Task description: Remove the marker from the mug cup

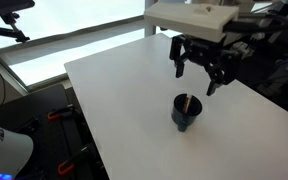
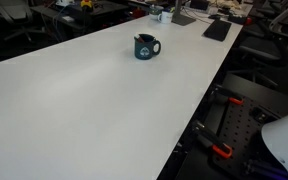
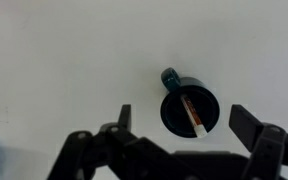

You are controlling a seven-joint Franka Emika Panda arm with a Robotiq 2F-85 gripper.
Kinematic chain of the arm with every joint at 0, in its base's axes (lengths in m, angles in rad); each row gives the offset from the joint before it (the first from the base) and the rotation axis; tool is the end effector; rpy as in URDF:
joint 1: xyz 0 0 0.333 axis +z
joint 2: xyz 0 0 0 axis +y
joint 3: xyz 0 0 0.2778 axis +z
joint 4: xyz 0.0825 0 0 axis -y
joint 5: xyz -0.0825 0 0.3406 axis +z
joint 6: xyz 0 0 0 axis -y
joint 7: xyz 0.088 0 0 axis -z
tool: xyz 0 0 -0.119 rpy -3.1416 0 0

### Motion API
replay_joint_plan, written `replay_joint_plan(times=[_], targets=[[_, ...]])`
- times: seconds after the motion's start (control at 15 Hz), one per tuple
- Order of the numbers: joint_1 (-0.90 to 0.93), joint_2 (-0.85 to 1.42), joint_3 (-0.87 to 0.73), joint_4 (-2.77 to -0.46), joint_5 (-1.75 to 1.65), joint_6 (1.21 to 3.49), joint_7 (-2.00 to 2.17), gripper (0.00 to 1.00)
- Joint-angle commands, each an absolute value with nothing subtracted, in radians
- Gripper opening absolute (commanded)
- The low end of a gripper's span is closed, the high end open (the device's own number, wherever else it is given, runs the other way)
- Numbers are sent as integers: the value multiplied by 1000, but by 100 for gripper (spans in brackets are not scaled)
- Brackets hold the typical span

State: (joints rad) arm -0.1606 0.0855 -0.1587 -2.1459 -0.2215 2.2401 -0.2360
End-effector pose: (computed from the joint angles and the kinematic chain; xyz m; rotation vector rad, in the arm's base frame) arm 0.4865 -0.1694 0.3421 2.9569 0.0804 -0.0637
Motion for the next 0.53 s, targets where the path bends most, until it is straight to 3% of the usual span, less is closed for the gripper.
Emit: replay_joint_plan(times=[0.0, 0.47], targets=[[-181, 253, -145, -1977, -132, 2211, -387, 100], [-182, 246, -146, -2010, -147, 2236, -361, 100]])
